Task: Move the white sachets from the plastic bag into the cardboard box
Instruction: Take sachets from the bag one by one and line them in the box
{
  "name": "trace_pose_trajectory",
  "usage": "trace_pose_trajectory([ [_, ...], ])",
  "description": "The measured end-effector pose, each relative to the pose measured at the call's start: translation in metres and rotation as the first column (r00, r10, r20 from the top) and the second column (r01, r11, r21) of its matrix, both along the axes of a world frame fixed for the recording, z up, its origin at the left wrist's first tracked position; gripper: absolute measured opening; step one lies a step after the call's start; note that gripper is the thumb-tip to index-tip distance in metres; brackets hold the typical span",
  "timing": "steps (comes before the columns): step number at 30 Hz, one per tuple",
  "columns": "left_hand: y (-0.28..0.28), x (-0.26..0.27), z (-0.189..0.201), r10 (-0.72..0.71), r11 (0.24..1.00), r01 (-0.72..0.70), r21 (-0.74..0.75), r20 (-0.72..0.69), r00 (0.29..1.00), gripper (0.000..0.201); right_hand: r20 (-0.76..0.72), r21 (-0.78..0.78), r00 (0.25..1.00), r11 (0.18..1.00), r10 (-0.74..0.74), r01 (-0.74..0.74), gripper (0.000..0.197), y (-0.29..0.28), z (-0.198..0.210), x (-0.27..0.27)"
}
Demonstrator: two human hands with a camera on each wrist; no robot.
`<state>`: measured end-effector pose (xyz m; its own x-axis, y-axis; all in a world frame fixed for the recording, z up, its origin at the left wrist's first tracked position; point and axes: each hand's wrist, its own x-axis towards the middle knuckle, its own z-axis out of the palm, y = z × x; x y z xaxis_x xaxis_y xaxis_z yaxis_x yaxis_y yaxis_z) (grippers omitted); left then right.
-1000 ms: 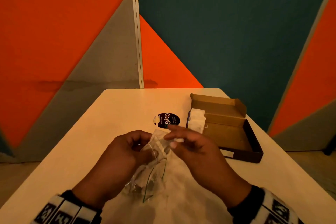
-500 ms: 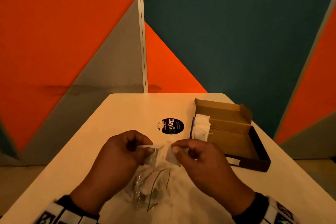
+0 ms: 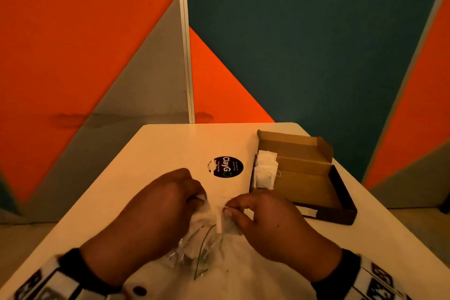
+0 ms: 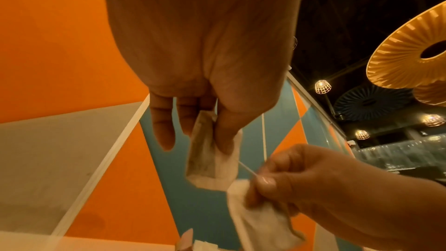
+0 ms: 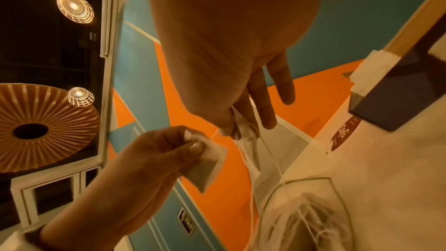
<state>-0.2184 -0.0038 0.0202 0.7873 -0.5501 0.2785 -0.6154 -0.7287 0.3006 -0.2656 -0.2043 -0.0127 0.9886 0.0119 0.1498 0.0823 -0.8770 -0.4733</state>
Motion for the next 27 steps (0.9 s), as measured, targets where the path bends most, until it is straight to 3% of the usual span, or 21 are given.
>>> trace_pose_trajectory([
  [7, 0.036, 0.024, 0.018, 0.123, 0.992, -0.124, 0.004, 0.103, 0.987, 0.008, -0.043, -0.076, 0.993, 0.992, -0.108, 0.105, 0.024, -0.041, -0.005, 0.002],
  [10, 0.034, 0.025, 0.018, 0.139, 0.988, -0.146, 0.045, 0.124, 0.982, 0.01, -0.045, -0.001, 0.993, 0.994, -0.108, 0.108, 0.026, -0.042, 0.001, 0.001],
  [13, 0.016, 0.013, 0.015, 0.078, 0.994, -0.084, 0.075, 0.077, 0.994, 0.01, -0.011, 0.077, 1.0, 0.997, -0.002, 0.003, 0.039, -0.023, 0.006, -0.002],
  [16, -0.006, 0.0, 0.013, 0.001, 0.994, -0.007, 0.112, 0.053, 0.999, 0.012, 0.005, 0.021, 0.996, 0.996, 0.091, -0.091, 0.053, 0.004, 0.01, -0.003],
  [21, -0.009, 0.001, 0.013, -0.018, 0.995, 0.016, 0.096, 0.022, 1.0, 0.012, 0.056, 0.112, 0.997, 0.992, 0.06, -0.066, 0.023, 0.005, 0.007, 0.002],
  [24, 0.004, 0.005, 0.011, -0.009, 0.998, 0.013, 0.057, -0.074, 0.997, 0.012, 0.068, 0.088, 0.997, 0.996, 0.027, -0.033, 0.02, -0.005, 0.007, 0.0],
  [27, 0.012, 0.004, 0.01, -0.024, 0.999, 0.032, 0.041, -0.184, 0.983, 0.013, 0.069, -0.038, 0.996, 0.998, 0.058, -0.056, 0.025, -0.01, 0.007, -0.002],
])
